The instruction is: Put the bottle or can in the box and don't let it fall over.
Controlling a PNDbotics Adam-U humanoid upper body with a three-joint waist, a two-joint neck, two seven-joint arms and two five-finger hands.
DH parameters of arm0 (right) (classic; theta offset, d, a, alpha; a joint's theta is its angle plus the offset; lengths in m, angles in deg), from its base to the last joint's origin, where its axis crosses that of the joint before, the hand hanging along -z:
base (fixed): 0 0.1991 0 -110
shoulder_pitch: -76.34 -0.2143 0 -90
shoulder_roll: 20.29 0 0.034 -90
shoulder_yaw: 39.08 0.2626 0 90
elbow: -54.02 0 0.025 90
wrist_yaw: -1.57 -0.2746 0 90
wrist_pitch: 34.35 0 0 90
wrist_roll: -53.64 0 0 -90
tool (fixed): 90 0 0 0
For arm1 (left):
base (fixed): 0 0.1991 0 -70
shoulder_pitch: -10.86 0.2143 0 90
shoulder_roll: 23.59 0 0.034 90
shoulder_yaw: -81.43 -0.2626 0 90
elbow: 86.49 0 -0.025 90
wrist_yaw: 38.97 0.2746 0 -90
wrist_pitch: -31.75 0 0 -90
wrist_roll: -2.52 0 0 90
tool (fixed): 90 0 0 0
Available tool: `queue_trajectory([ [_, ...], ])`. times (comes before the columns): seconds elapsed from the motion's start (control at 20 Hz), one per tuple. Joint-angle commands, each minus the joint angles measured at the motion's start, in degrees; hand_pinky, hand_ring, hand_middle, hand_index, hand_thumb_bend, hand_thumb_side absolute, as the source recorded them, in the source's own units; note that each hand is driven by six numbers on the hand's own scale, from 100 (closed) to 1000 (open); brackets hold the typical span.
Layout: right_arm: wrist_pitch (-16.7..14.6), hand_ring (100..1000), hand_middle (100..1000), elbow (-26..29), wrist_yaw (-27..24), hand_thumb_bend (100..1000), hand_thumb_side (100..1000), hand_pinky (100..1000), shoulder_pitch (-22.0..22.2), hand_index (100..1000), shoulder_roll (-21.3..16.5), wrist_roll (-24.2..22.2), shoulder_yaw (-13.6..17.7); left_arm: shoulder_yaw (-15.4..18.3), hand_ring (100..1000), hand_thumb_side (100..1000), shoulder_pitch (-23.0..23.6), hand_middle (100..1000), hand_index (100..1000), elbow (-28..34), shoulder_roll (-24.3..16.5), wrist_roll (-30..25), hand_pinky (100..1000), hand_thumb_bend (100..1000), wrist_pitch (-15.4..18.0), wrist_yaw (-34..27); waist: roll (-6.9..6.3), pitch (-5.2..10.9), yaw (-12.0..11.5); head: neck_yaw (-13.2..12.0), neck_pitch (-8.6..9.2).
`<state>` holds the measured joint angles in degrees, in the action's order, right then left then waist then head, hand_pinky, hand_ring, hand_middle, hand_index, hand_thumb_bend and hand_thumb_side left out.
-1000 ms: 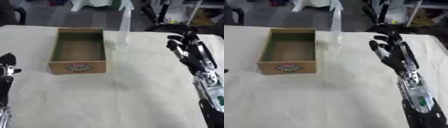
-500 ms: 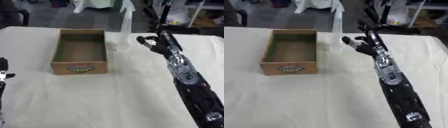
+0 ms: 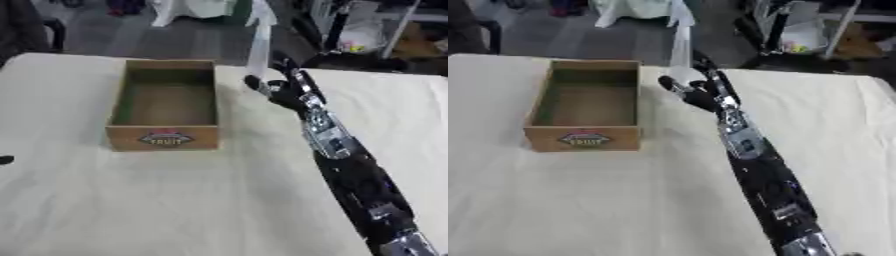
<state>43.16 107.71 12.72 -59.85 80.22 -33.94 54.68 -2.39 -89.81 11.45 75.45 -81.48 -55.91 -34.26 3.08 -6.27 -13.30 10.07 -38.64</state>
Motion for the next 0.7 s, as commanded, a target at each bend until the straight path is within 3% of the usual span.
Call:
queue_trajectory([
  [0.05, -0.39, 988, 986, -0.66, 2.17, 732, 503, 781, -2.66, 1000, -2.55, 2.29, 1.32, -0.21, 869, 763, -1.01, 781, 841, 1.28, -0.60, -0.41, 667, 464, 0.10, -0.19, -0.02, 0.12, -0.67, 1.23, 1.14],
  [0.35, -0.48, 985, 974, -1.70, 5.89, 718, 512, 790, -5.07, 1000, -4.99, 6.47, 3.08, -0.33, 869, 764, -1.51, 781, 841, 1.49, -0.85, -0.62, 667, 465, 0.07, -0.03, 0.63, -0.70, -2.41, 2.88, 1.85],
  [0.4, -0.44, 984, 974, -1.85, 6.22, 668, 518, 791, -5.30, 1000, -5.27, 6.93, 3.27, -0.34, 869, 764, -1.55, 781, 841, 1.51, -0.88, -0.63, 666, 465, 0.07, 0.00, 0.70, -0.81, -2.55, 3.03, 1.97],
  [0.45, -0.37, 985, 974, -2.04, 6.54, 715, 516, 792, -5.56, 1000, -5.65, 7.34, 3.47, -0.35, 870, 764, -1.65, 781, 841, 1.54, -0.93, -0.65, 666, 464, 0.06, 0.03, 0.78, -0.96, -2.73, 3.27, 2.15],
  [0.7, 0.11, 974, 966, -3.17, 7.30, 708, 517, 784, -6.87, 1000, -7.86, 9.55, 5.04, -0.92, 870, 765, -2.58, 775, 841, 1.80, -1.18, -1.19, 667, 463, 0.13, 0.05, 1.40, -1.87, -4.71, 5.45, 3.47],
])
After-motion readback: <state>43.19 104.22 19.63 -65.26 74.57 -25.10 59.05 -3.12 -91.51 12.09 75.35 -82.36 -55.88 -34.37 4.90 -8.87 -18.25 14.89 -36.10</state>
